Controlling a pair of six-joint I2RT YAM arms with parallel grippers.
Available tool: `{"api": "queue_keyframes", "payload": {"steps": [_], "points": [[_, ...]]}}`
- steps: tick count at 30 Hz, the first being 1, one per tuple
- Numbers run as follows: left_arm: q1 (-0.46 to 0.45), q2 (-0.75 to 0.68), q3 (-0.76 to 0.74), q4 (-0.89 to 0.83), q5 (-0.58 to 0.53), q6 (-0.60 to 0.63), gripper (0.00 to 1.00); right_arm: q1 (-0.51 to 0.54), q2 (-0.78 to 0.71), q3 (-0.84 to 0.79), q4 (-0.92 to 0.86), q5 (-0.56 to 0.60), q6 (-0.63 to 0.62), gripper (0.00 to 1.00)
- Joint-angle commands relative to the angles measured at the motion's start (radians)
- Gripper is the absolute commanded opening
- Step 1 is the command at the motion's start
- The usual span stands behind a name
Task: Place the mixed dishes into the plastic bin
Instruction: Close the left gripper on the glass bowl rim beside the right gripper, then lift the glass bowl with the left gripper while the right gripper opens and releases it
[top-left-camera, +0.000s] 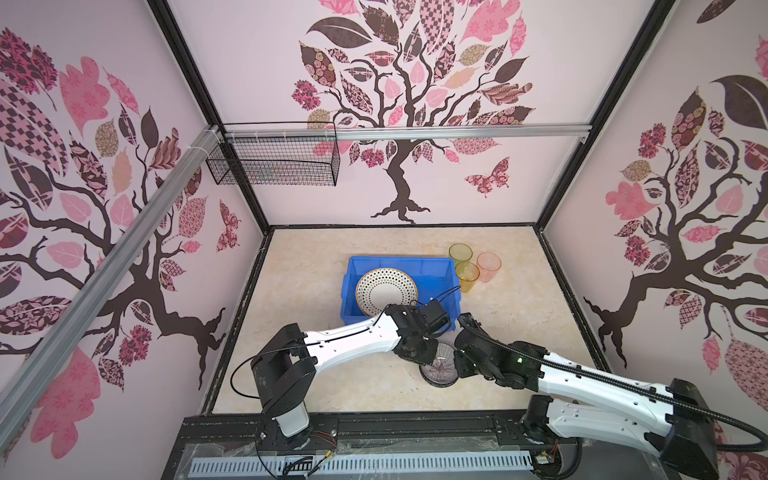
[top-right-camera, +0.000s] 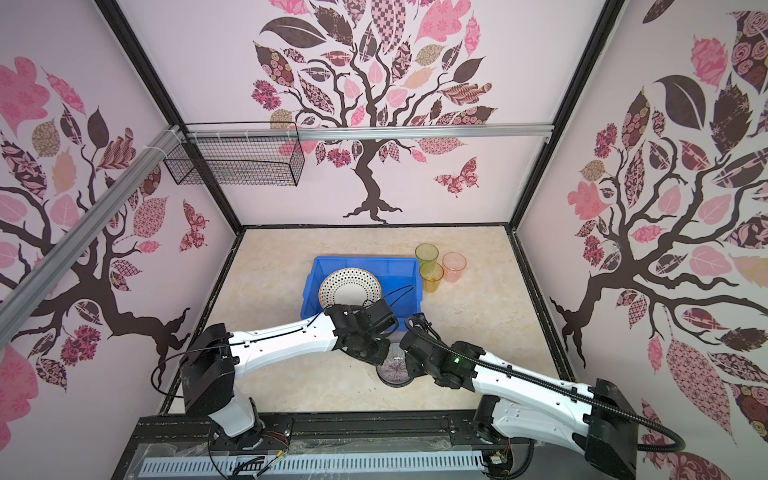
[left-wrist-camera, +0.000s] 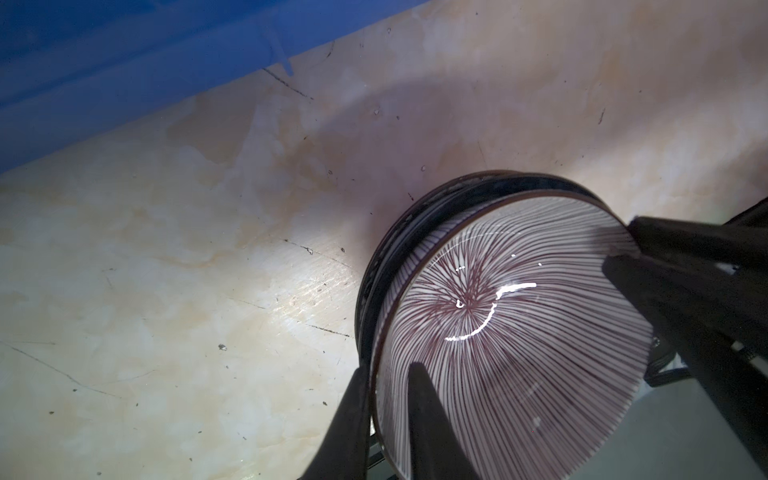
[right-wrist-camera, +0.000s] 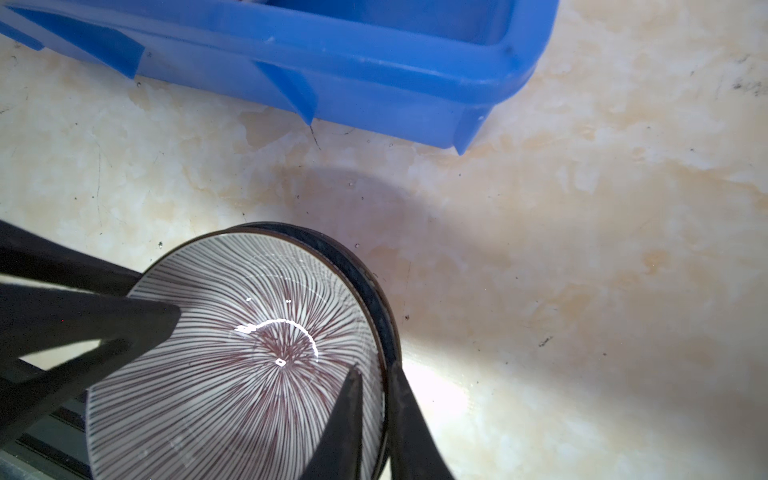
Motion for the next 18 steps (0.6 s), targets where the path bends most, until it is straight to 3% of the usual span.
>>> {"api": "queue_keyframes", "payload": {"steps": [1,10,18], "points": [[-0.008,0.018,0.049,0.022,0.005,0.015,0.16,0.009,-0.019,-0.005,0.025,-0.016,0.006,0.16],[-0.008,0.023,0.065,0.003,-0.014,0.020,0.08,0.009,-0.023,0.002,0.022,-0.013,0.005,0.21],[-0.008,0.011,0.081,-0.014,-0.039,0.029,0.00,0.009,-0.037,0.015,0.011,0.000,0.006,0.34]]}}
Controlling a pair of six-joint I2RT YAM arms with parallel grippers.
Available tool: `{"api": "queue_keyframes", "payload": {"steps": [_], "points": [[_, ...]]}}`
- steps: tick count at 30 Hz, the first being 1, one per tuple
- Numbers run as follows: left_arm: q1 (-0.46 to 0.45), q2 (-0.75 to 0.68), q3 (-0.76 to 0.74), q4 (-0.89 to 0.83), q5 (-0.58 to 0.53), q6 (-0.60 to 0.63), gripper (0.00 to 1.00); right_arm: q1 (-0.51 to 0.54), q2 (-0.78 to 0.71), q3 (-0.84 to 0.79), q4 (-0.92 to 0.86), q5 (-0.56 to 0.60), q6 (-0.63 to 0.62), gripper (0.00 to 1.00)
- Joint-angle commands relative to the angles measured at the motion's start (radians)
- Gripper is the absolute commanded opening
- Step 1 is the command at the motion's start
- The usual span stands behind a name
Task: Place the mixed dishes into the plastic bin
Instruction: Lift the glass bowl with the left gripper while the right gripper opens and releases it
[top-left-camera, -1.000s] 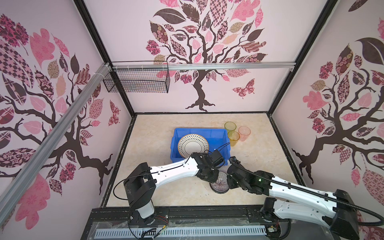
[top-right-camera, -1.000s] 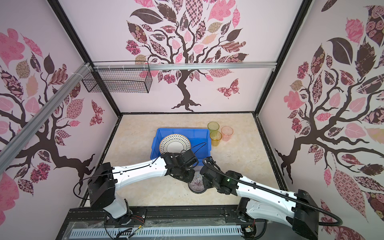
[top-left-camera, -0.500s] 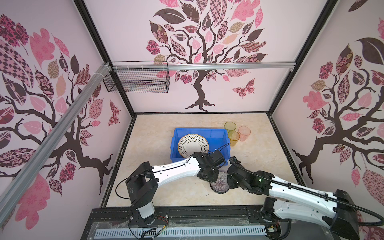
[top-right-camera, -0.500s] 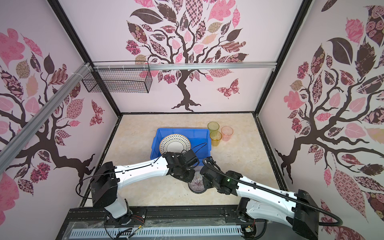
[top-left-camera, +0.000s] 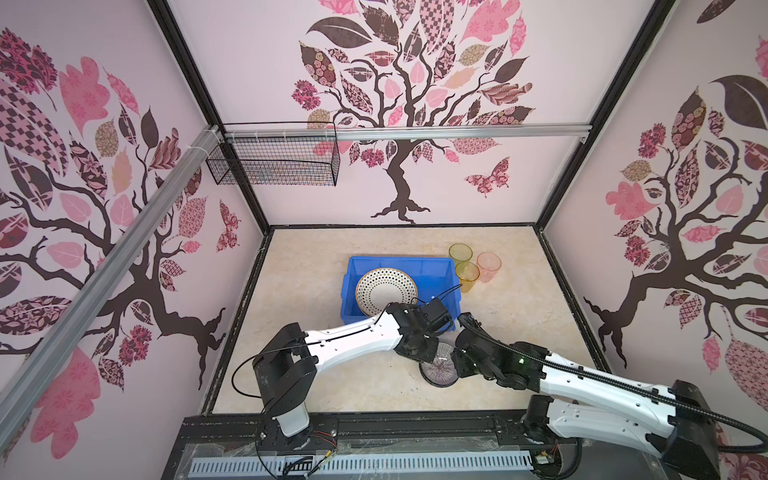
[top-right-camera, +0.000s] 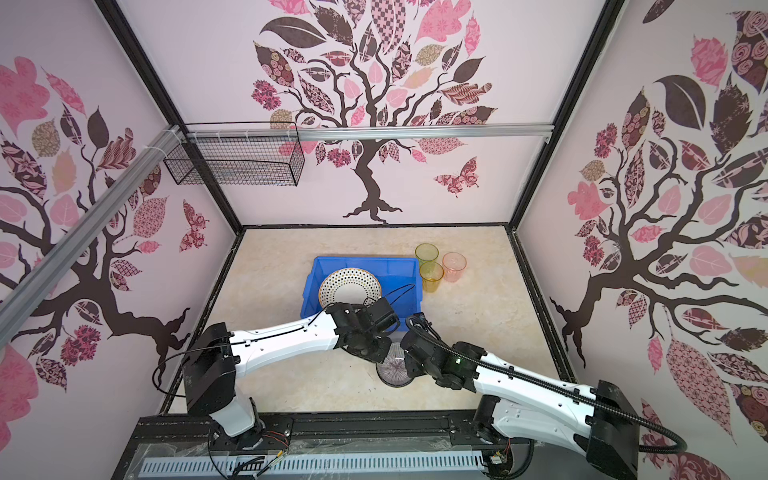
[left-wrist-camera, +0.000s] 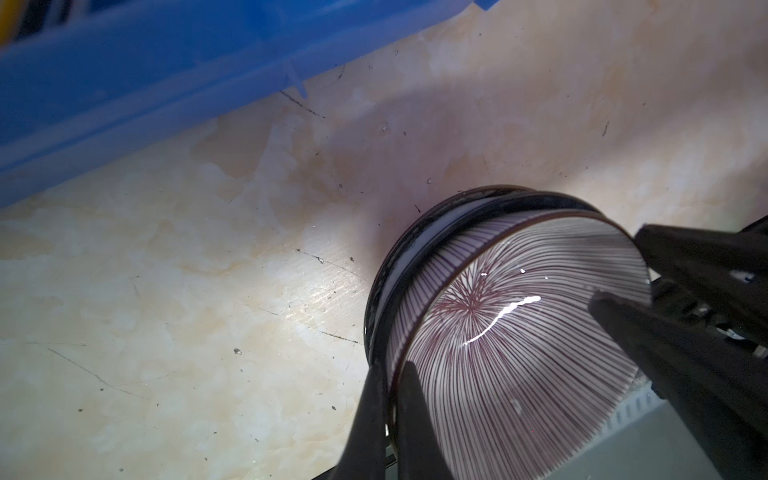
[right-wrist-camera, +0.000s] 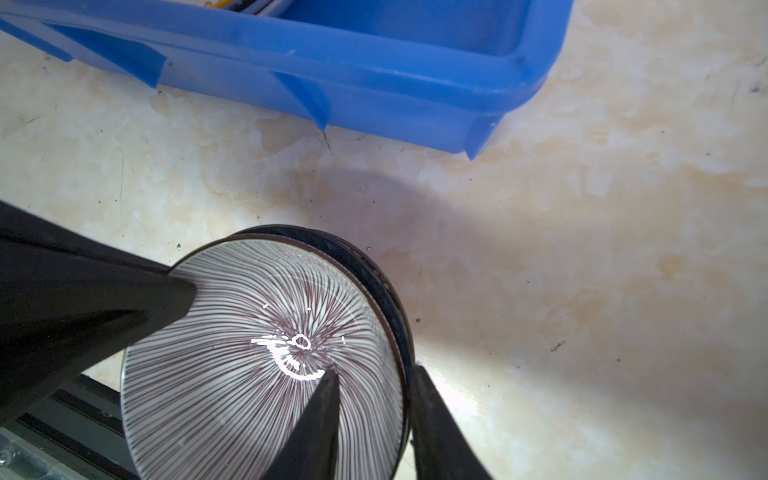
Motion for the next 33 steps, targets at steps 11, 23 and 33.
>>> {"api": "queue_keyframes", "payload": {"steps": [11,23,33], "points": [[-0.007,-0.046,0.041,0.033,-0.021,0.004,0.00,0.009,-0.088,0.033,-0.029,0.050,0.011,0.37],[0.019,-0.147,-0.018,0.080,-0.057,-0.017,0.00,0.009,-0.185,0.038,-0.036,0.097,0.020,0.37],[0.078,-0.234,-0.061,0.053,-0.104,-0.007,0.00,0.009,-0.253,0.038,-0.014,0.101,0.016,0.40]]}}
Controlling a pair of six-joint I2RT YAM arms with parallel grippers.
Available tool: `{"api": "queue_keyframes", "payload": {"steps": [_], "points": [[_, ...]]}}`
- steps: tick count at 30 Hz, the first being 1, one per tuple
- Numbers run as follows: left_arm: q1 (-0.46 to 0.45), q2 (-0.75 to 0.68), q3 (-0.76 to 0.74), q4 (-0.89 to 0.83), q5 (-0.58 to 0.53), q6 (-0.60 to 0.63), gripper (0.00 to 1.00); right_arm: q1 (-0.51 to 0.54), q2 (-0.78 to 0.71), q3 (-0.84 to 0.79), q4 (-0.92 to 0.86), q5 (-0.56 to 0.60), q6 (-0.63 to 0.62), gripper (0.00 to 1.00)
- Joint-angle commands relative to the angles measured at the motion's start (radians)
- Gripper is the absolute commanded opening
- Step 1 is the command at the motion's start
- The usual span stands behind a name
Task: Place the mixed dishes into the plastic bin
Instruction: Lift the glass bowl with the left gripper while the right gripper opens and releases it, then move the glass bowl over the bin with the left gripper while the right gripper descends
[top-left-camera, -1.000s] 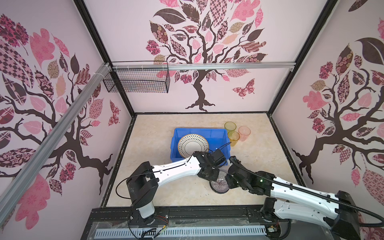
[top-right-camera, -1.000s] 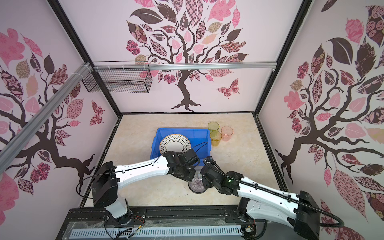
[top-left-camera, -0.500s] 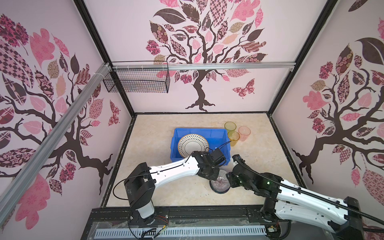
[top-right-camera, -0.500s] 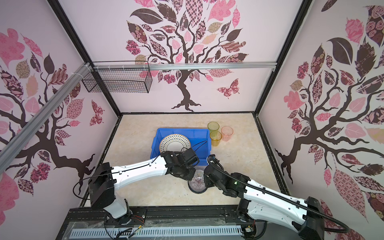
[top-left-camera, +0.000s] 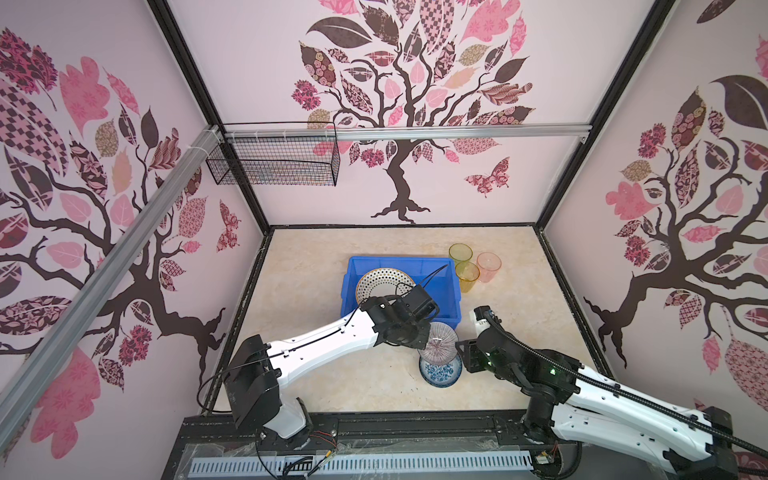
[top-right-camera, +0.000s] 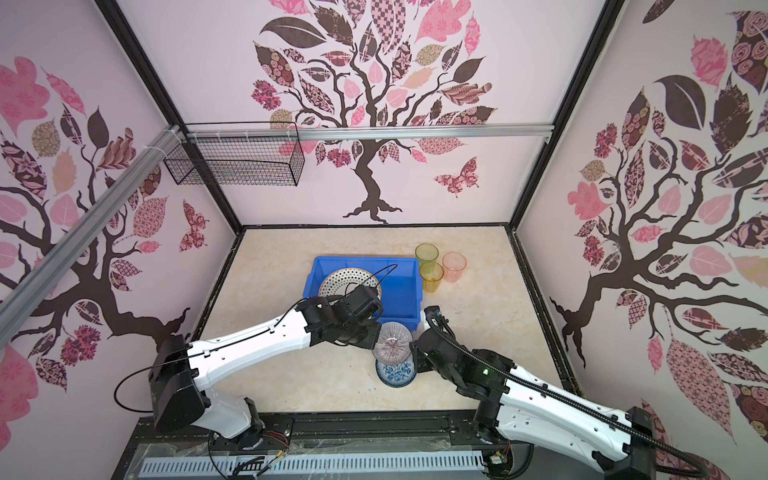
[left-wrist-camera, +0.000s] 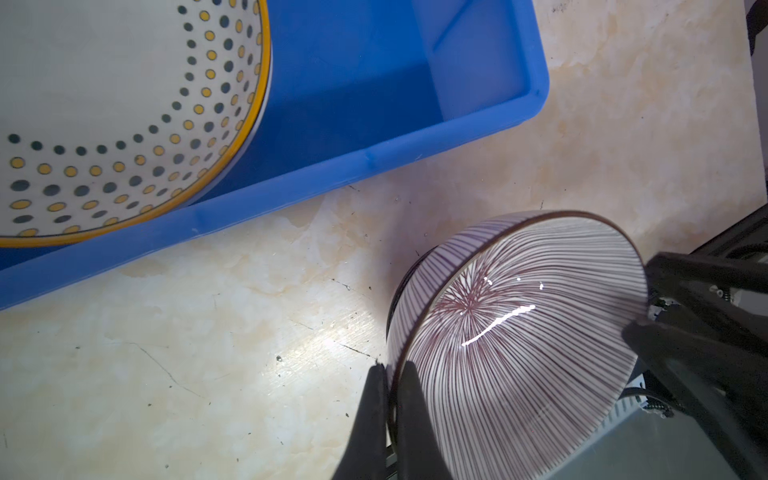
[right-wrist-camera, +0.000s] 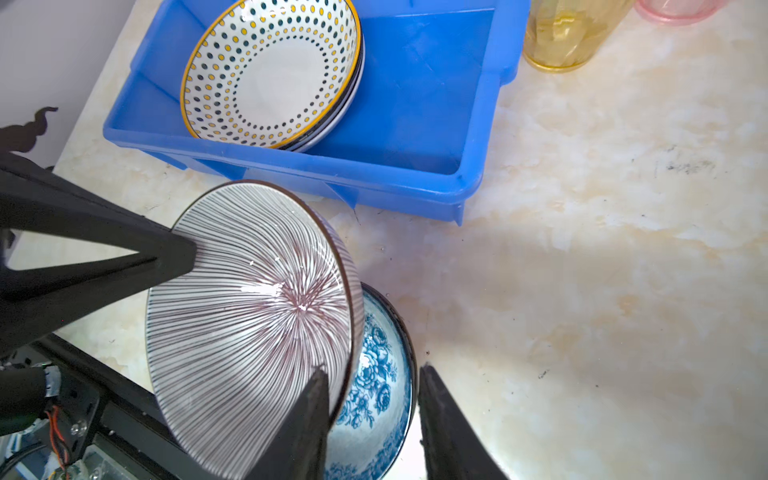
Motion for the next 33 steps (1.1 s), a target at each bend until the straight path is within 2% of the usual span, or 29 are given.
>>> {"api": "queue_keyframes", "payload": {"steps": [1,13,33], "points": [[0.018,-0.056,-0.026,0.015,-0.034,0.002,0.00,0.004,-0.032,0.035,-0.015,0.020,-0.001,0.40],[0.109,-0.128,-0.014,-0.054,-0.129,0.047,0.00,0.004,-0.018,0.032,-0.025,0.010,0.012,0.42],[0.409,-0.148,0.030,-0.025,-0.067,0.131,0.00,0.004,0.116,0.029,-0.016,-0.074,0.001,0.44]]}}
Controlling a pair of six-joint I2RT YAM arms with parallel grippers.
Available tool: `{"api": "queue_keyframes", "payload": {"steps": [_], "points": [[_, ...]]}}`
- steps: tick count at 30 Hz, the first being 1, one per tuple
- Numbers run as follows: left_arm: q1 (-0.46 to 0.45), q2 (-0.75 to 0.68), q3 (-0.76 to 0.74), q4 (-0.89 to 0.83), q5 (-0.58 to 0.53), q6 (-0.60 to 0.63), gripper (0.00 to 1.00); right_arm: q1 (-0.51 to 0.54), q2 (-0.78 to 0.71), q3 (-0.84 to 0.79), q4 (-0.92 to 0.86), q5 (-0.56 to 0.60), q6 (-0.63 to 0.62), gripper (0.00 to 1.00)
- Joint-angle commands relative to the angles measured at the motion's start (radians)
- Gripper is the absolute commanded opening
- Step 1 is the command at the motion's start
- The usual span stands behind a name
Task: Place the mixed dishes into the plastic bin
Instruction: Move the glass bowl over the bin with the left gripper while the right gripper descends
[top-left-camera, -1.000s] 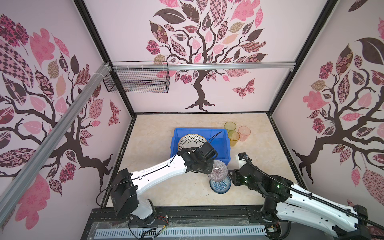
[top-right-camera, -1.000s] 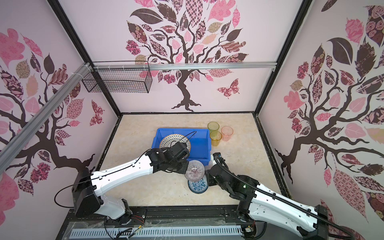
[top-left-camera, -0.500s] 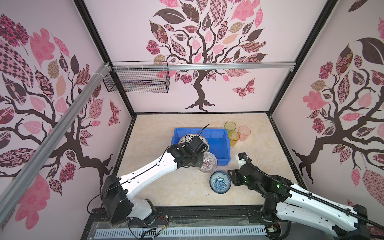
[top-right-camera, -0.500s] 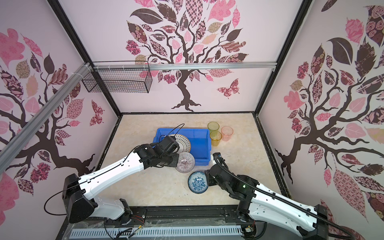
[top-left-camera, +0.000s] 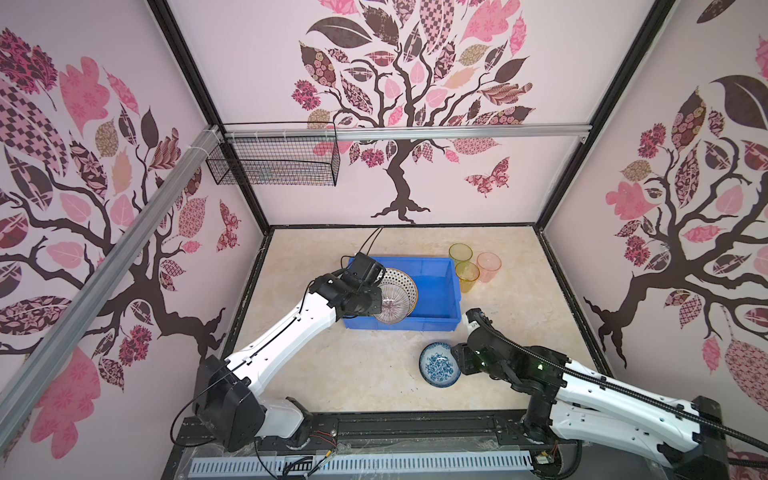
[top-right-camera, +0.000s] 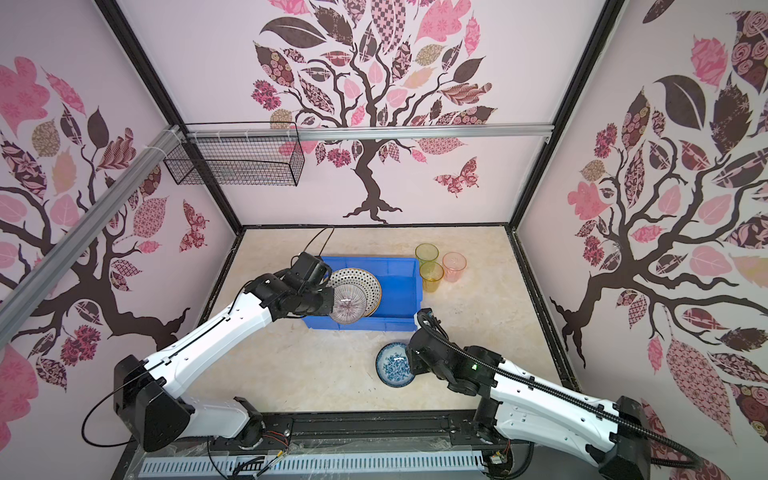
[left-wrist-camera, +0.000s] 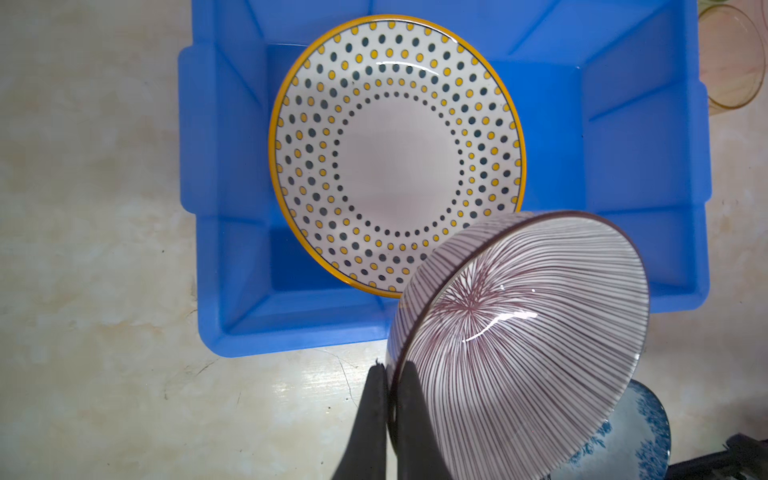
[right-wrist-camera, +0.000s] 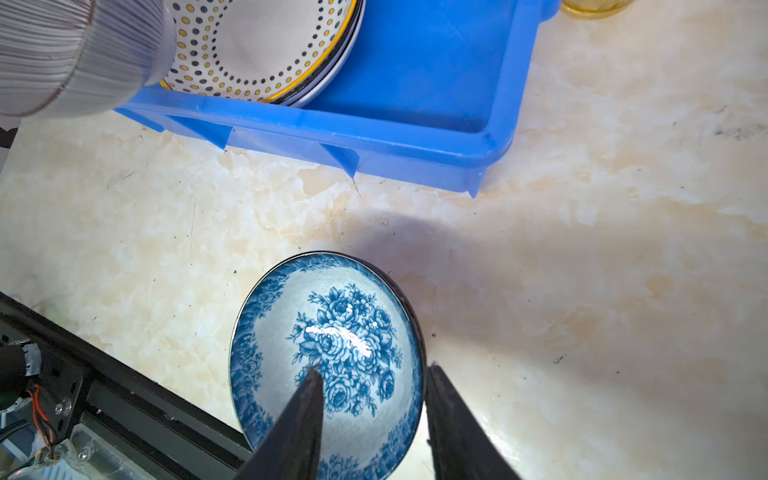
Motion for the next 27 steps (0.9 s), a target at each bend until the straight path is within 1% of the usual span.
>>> {"api": "queue_keyframes", "payload": {"steps": [1,6,10,14,21,27], "points": [[0.030,-0.003,0.050,0.059,0.017,0.024,0.00,0.004,0.013,0.026,-0.011,-0.011,-0.007,0.44],[0.075,0.057,0.082,0.085,0.031,0.033,0.00,0.004,0.034,0.032,-0.011,-0.014,-0.017,0.43],[0.091,0.117,0.120,0.093,0.026,0.041,0.00,0.004,0.042,0.031,-0.014,-0.010,-0.021,0.43],[0.110,0.190,0.154,0.106,0.045,0.043,0.00,0.004,0.047,0.027,-0.012,-0.009,-0.025,0.43],[0.125,0.285,0.196,0.118,0.058,0.049,0.00,0.004,0.059,0.027,-0.012,-0.002,-0.038,0.43],[0.134,0.339,0.214,0.132,0.069,0.047,0.00,0.004,0.070,0.028,-0.011,0.007,-0.047,0.43]]}}
